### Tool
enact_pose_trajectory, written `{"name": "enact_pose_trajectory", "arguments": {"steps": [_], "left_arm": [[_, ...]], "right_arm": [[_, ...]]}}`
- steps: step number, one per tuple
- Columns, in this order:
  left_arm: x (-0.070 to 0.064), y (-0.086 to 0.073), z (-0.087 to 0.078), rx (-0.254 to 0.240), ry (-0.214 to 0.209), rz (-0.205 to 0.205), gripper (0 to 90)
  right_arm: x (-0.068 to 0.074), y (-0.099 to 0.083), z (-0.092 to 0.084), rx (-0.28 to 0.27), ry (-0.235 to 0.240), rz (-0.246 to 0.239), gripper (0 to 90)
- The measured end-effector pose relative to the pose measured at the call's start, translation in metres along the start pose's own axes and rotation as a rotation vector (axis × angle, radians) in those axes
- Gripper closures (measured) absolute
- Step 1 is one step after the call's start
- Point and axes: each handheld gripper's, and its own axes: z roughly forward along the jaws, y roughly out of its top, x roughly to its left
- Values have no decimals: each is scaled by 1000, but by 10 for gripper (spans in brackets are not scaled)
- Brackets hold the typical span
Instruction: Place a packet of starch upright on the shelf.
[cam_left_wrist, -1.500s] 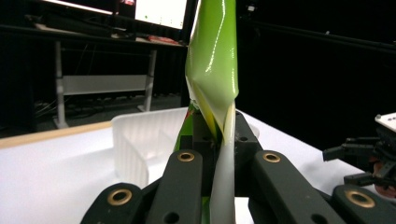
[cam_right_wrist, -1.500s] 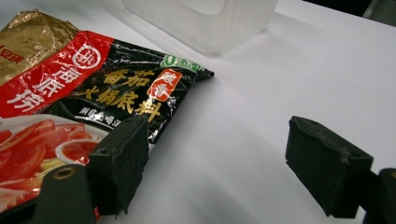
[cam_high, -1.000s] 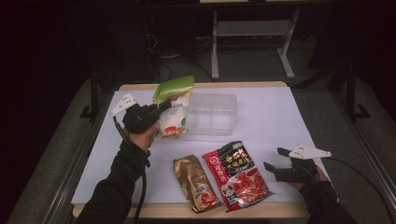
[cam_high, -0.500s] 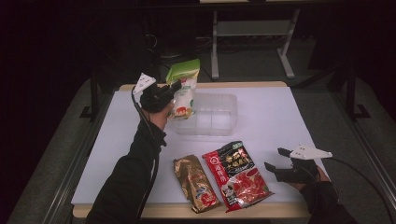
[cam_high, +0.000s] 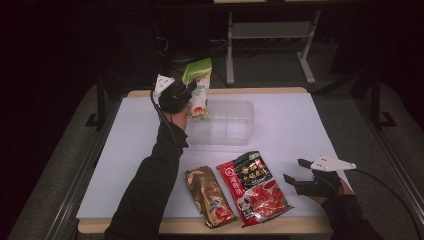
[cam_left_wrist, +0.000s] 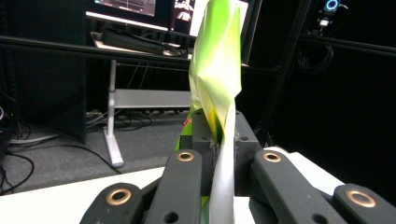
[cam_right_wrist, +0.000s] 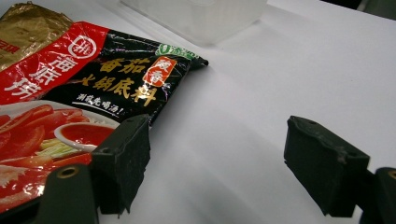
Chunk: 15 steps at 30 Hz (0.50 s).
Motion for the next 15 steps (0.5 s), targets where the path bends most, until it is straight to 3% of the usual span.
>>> {"name": "enact_pose_trajectory", "arguments": {"steps": [3,5,9,13,15], "left_arm": [[0,-6,6,-13,-4,-27,840],[-2,-11,9,-10,8,-11,837],[-4,-19,11,-39,-4,-27,823],[-11,-26,16,-13,-33,-33,803],[-11,-34,19,32,-38,-59,793]], "right_arm": [[0,0,0,2,3,4,223],[0,-1,1,5,4,3,223],[1,-1,1,4,4,-3,223],[1,0,1,5,9,-6,223],[2,0,1,3,8,-8,223]]}}
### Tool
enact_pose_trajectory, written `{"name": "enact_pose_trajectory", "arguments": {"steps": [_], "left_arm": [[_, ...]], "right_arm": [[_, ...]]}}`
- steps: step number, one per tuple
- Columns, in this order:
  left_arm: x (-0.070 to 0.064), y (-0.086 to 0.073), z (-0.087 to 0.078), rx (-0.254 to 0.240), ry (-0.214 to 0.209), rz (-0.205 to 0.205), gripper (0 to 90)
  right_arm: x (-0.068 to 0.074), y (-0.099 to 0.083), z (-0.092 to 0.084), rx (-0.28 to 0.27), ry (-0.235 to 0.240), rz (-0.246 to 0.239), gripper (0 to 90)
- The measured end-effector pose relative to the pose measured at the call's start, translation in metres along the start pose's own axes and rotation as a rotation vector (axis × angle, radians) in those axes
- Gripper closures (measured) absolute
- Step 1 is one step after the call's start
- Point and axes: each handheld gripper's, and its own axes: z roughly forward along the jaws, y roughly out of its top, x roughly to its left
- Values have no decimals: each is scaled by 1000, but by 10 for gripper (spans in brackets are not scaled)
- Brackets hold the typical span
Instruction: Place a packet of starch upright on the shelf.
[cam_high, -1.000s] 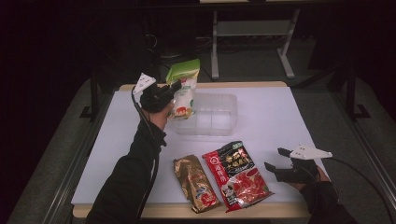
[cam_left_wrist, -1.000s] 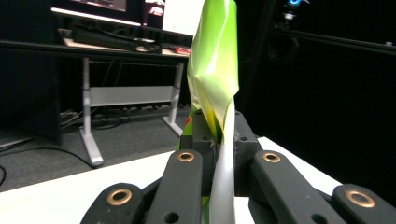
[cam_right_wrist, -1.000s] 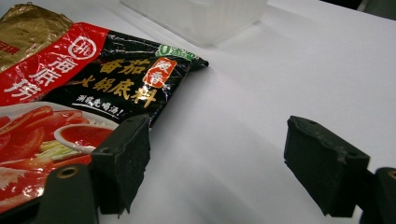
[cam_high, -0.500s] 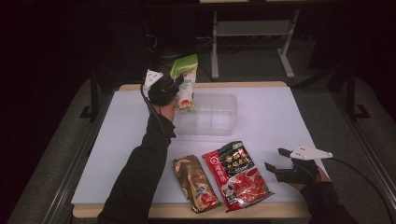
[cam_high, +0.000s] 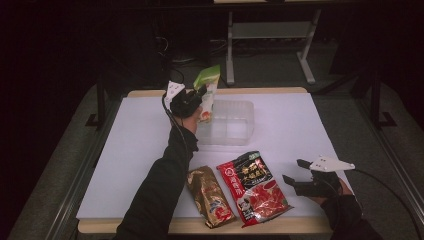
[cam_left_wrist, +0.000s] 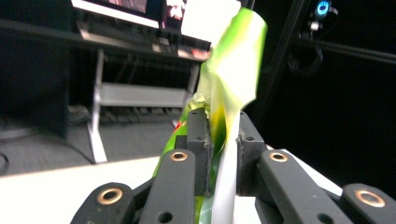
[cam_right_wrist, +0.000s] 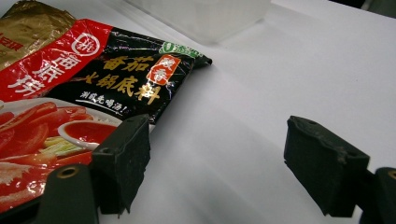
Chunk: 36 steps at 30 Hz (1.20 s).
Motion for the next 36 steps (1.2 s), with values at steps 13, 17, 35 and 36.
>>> {"name": "enact_pose_trajectory", "arguments": {"steps": [13,17,35,36], "left_arm": [[25,1,-26,224,-121,151,537],[26,0,-39,286,-146,230,505],[14,-43,-73,462,-151,503,704],[15,-44,-75,467,-160,501,717]], "right_arm": [[2,0,2,15,7,-1,223],[3,0,2,20,8,-6,223],[5,0,6,44,12,-8,224],[5,0,6,45,12,-8,226]]}}
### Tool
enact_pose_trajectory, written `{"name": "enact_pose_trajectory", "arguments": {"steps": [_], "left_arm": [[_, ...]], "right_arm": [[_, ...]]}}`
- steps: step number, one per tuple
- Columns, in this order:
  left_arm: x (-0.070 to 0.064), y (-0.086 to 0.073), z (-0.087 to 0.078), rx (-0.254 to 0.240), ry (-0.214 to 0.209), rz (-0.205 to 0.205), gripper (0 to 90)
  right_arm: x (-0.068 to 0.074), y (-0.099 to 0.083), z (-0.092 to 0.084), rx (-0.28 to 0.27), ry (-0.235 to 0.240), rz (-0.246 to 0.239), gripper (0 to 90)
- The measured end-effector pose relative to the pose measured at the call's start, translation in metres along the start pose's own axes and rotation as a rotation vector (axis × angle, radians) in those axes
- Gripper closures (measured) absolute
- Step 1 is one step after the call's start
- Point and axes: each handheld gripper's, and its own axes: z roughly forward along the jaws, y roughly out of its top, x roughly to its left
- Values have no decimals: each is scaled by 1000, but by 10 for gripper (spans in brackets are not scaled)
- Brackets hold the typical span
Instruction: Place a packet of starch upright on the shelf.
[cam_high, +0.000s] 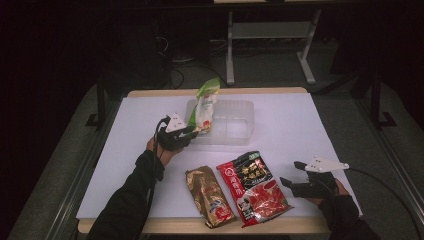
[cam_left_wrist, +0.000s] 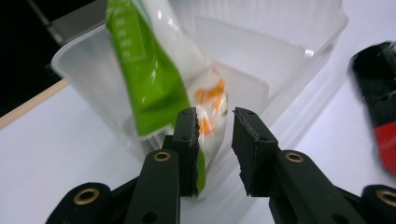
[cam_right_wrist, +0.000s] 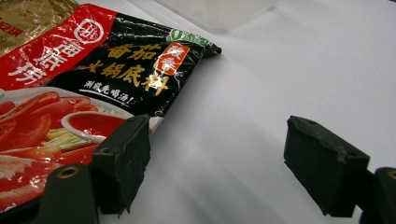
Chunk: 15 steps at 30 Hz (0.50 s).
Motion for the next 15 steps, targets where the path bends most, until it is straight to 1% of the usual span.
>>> {"name": "enact_pose_trajectory", "arguments": {"steps": [1,2,3,5,6,7,8,10,11,13,15], "left_arm": [[0,-2,-1,11,8,-2,729],[0,-3,-1,24,30,7,735],[4,-6,-1,21,28,-5,737],[6,-5,0,24,20,-12,748],[6,-5,0,24,20,-12,757],[6,-5,2,23,12,-12,757],[5,-4,6,36,16,3,782],[6,-3,8,36,12,5,800],[6,-3,10,38,7,-4,800],[7,-1,14,46,9,-5,813],[9,-1,19,53,6,-16,816]], "right_arm": [[0,0,0,3,0,-2,227],[0,-1,0,5,-2,2,227],[1,-1,0,6,-4,2,227],[2,-1,1,10,-4,-2,227],[2,-1,1,12,-5,-1,227],[2,-1,1,12,-5,-1,227],[3,-1,0,17,-7,-4,228],[3,-2,0,19,-11,-4,228],[3,-2,0,19,-11,-4,228],[4,-3,-1,21,-15,-1,228],[4,-6,-3,23,-20,3,229]]}}
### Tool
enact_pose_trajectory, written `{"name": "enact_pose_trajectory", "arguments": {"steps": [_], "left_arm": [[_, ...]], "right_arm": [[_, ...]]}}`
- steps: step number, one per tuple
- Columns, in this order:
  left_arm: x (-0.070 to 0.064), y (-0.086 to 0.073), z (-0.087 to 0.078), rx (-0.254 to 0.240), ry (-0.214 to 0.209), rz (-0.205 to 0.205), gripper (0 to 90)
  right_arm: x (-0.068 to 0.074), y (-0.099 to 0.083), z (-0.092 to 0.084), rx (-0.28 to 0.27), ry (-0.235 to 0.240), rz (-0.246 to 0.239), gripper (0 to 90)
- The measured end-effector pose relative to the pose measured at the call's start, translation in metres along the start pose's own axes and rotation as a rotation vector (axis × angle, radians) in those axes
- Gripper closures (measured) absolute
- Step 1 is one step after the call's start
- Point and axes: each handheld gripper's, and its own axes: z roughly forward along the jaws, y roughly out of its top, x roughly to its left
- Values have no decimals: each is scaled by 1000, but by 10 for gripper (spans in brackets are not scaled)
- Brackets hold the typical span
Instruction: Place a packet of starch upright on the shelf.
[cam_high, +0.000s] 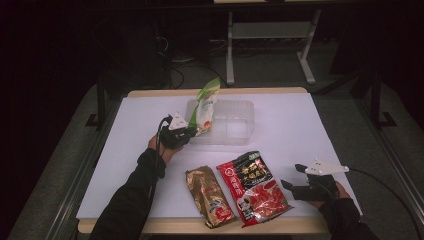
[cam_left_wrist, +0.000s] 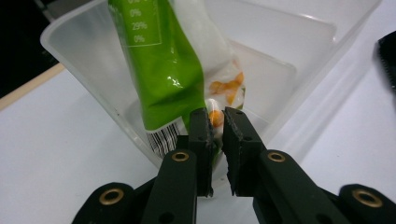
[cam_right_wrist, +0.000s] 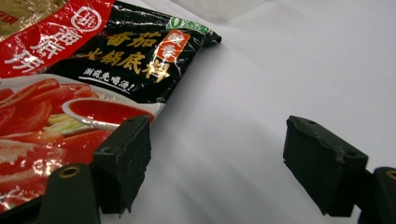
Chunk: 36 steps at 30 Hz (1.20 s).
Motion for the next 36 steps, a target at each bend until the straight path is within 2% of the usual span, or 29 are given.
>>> {"name": "enact_pose_trajectory", "arguments": {"steps": [3,5,8,11,13,14,15,17,19,22,25,26,31,32,33,34,35,36], "left_arm": [[2,-1,5,8,-3,-16,819],[2,1,7,20,0,8,822],[3,1,9,27,-3,3,822],[1,0,7,11,0,11,823],[-1,0,1,-14,0,2,814],[-3,0,-3,-37,-14,-6,755],[-4,1,-6,-52,-30,-6,755],[-8,4,-16,-86,-55,-7,694],[-12,5,-25,-111,-88,-29,640],[-20,1,-38,-118,-118,-21,574],[-26,-6,-49,-112,-156,-32,470],[-28,-10,-53,-119,-168,-41,406],[-35,-22,-68,-112,-203,-55,360],[-37,-28,-74,-109,-203,-79,348],[-37,-28,-74,-109,-203,-79,347],[-37,-35,-78,-107,-226,-125,346],[-37,-35,-78,-107,-226,-125,346],[-38,-40,-80,-102,-250,-158,346]], "right_arm": [[0,-2,-2,2,-5,3,229],[1,-5,-5,3,-13,7,229],[1,-6,-7,6,-18,14,229],[3,-8,-9,8,-26,9,231],[3,-9,-11,6,-28,6,243],[3,-9,-12,3,-30,10,244],[3,-9,-12,3,-30,10,244],[2,-9,-12,1,-28,12,284],[1,-9,-12,-1,-16,10,294],[1,-8,-11,-5,-13,4,304],[2,-6,-10,-6,-9,-1,304],[3,-6,-10,-1,-7,-8,305],[1,-7,-11,-4,-11,0,305],[1,-7,-11,-5,-12,1,305],[1,-7,-11,-5,-12,1,305],[1,-7,-11,-7,-14,-2,308],[1,-7,-11,-7,-14,-2,308],[2,-7,-11,-3,-12,-1,307]]}}
